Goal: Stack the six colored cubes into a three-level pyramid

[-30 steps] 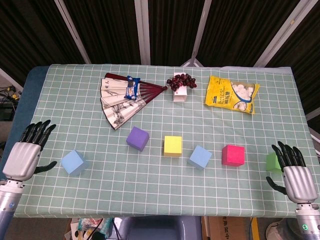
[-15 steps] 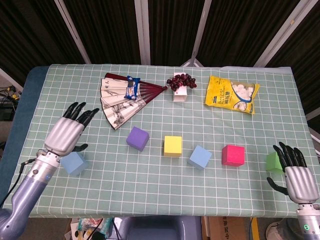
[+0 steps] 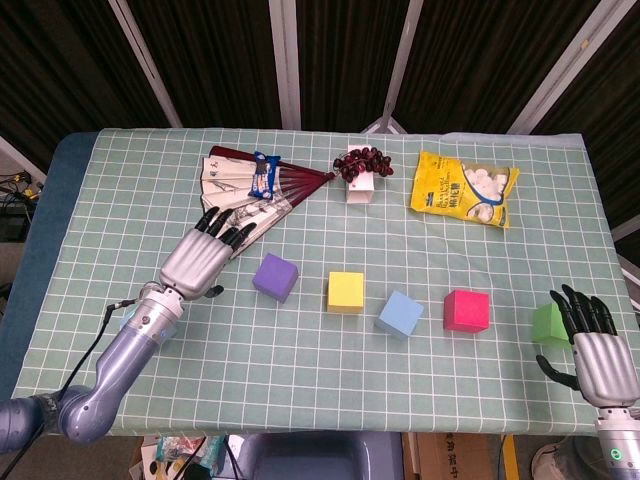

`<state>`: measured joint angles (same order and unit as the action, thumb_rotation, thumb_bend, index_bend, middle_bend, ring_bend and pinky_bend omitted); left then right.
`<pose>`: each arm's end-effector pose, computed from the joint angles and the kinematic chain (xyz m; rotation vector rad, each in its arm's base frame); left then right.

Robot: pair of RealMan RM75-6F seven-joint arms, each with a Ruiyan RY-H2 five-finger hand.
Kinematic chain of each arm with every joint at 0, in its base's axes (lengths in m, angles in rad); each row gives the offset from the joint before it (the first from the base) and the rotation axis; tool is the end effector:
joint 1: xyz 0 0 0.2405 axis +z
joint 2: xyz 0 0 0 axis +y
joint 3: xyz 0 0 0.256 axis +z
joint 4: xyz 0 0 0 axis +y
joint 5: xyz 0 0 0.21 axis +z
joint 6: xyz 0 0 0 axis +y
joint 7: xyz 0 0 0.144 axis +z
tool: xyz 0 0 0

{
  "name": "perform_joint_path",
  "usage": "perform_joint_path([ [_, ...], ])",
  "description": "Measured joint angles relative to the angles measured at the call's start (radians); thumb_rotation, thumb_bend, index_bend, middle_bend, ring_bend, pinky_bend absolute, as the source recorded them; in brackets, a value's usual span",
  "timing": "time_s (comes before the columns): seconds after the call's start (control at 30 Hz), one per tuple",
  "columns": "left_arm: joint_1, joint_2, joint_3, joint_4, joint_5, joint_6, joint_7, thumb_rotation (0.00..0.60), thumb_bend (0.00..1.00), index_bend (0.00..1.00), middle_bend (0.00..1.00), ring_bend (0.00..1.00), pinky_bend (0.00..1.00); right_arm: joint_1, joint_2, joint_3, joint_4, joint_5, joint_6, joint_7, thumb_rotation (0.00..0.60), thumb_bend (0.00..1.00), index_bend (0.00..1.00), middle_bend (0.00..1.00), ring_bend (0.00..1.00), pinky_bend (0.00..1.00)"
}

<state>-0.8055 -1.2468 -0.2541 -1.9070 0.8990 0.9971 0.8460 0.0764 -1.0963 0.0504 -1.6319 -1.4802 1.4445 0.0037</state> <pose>-0.0906 0.3343 0.0645 -1.9435 -0.5965 -0.7648 -0.3151 -0.1782 0.1604 1.3838 -0.9476 0.8693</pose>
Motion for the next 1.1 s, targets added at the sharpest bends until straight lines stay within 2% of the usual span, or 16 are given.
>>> perform_joint_path([
  [0.57, -0.146, -0.213, 0.068, 0.235, -0.114, -0.049, 0.023, 0.6, 0.1, 0.0, 0.2, 0.0, 0.05, 0.003, 0.002, 0.005, -0.006, 0.013, -0.012, 0.007, 0.6, 0.25, 0.0, 0.0, 0.0, 0.0],
  [0.77, -0.192, -0.258, 0.076, 0.29, -0.134, -0.062, 0.022, 0.6, 0.1, 0.0, 0.14, 0.0, 0.05, 0.003, 0.006, 0.005, -0.01, 0.018, -0.018, 0.011, 0.6, 0.25, 0.0, 0.0, 0.0, 0.0],
  [1.1, -0.239, -0.307, 0.092, 0.339, -0.169, -0.079, 0.018, 0.6, 0.16, 0.0, 0.2, 0.0, 0.05, 0.004, 0.011, 0.004, -0.016, 0.019, -0.022, 0.021, 0.6, 0.25, 0.0, 0.0, 0.0, 0.0],
])
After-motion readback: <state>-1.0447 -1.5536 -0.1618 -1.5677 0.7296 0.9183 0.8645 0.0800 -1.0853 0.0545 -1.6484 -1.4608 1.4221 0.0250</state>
